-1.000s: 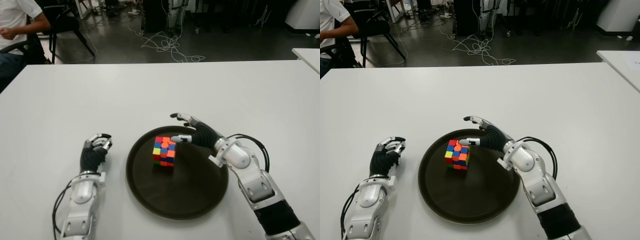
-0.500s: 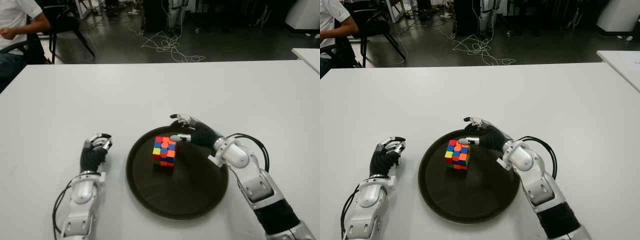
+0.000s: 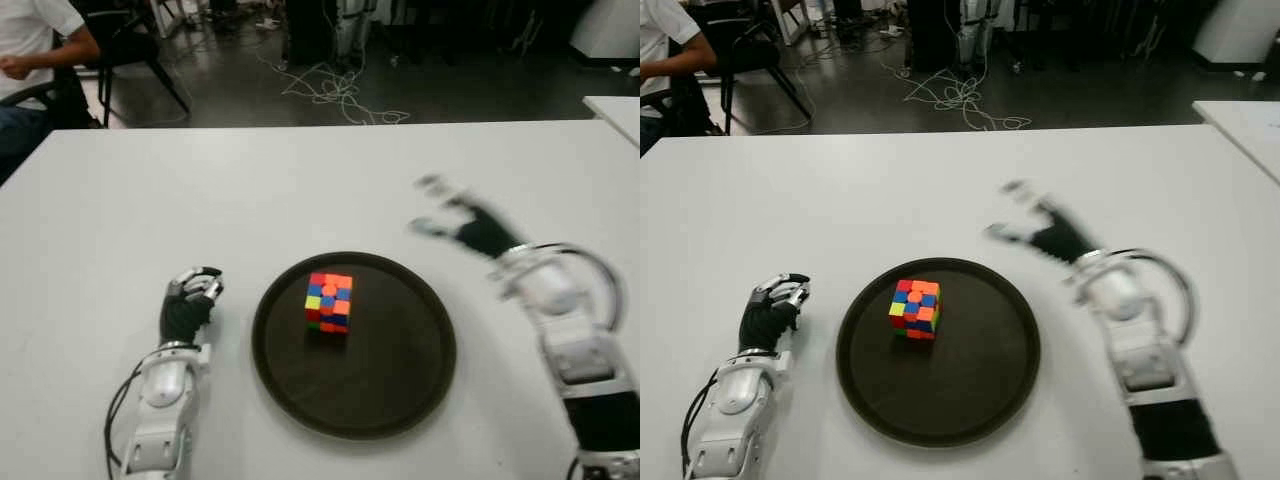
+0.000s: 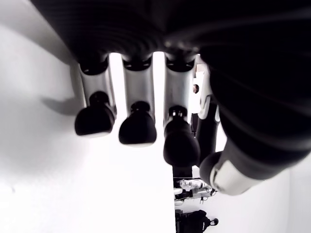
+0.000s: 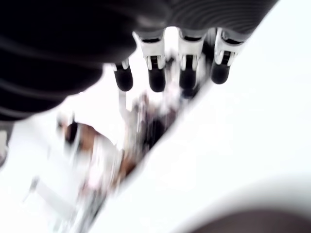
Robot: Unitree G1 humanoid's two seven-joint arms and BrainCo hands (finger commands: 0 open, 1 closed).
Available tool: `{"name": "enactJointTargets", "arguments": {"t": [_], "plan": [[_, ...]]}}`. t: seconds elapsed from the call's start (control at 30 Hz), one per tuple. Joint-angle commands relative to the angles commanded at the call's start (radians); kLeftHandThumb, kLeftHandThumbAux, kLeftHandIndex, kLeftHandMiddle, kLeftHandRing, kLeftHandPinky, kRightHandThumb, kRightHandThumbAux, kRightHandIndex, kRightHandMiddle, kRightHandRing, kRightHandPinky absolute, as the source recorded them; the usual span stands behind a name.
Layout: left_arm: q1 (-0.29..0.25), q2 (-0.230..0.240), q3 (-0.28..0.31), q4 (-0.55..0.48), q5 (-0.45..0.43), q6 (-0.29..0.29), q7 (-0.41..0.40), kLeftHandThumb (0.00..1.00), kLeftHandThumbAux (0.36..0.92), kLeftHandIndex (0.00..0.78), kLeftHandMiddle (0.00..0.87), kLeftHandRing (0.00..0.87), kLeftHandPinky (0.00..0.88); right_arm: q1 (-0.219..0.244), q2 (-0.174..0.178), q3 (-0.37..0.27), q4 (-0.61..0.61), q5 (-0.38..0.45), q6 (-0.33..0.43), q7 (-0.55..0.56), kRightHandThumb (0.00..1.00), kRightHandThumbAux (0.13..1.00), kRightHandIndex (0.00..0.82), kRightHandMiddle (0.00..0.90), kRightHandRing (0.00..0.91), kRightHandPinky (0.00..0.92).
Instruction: Pick up the Rubik's Cube and put it in the plate
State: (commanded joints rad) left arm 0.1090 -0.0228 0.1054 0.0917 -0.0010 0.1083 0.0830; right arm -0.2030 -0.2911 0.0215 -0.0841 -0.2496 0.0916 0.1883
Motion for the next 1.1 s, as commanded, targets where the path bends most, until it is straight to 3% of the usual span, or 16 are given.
{"name": "enactJointTargets", "arguments": {"t": [0.13,0.23,0.37,0.47,0.67,0.87,1.1], "plan": [[-0.004,0.002,0.001,0.008,-0.003,-0.006,-0.003,0.711,0.703,0.444,0.814,0.821,0.811,0.005,0.005,-0.021,0.046,-0.023,-0.076,-0.096,0.000,0.487,0.000,0.000,0.000,0.000],[-0.003,0.001,0.000,0.005,-0.006,-0.009,-0.006,0.711,0.703,0.444,0.818,0.825,0.817,0.070,0.015,-0.029,0.129,-0.056,-0.222,-0.214,0.000,0.550,0.000,0.000,0.000,0.000],[-0.002,0.003,-0.001,0.000,-0.005,-0.010,-0.008,0.711,0.703,0.444,0.824,0.831,0.822,0.094,0.009,-0.052,0.244,-0.070,-0.367,-0.314,0.000,0.603,0.009,0.005,0.000,0.001],[0.000,0.004,0.000,-0.003,-0.004,-0.009,-0.008,0.711,0.703,0.444,0.825,0.832,0.824,0.108,0.001,-0.074,0.290,-0.065,-0.427,-0.356,0.000,0.624,0.023,0.018,0.004,0.010],[-0.004,0.012,0.007,0.008,-0.008,-0.013,-0.015,0.711,0.703,0.444,0.819,0.829,0.820,0.138,0.015,-0.104,0.289,-0.069,-0.417,-0.416,0.000,0.669,0.054,0.065,0.045,0.038],[-0.014,0.022,0.012,0.040,-0.008,-0.041,-0.022,0.710,0.703,0.444,0.817,0.831,0.829,0.182,0.070,-0.122,0.297,-0.075,-0.399,-0.510,0.000,0.704,0.090,0.111,0.096,0.068],[-0.015,0.027,0.015,0.038,-0.014,-0.044,-0.023,0.711,0.703,0.445,0.815,0.832,0.830,0.217,0.147,-0.103,0.361,-0.093,-0.463,-0.628,0.000,0.702,0.158,0.166,0.147,0.107]]}}
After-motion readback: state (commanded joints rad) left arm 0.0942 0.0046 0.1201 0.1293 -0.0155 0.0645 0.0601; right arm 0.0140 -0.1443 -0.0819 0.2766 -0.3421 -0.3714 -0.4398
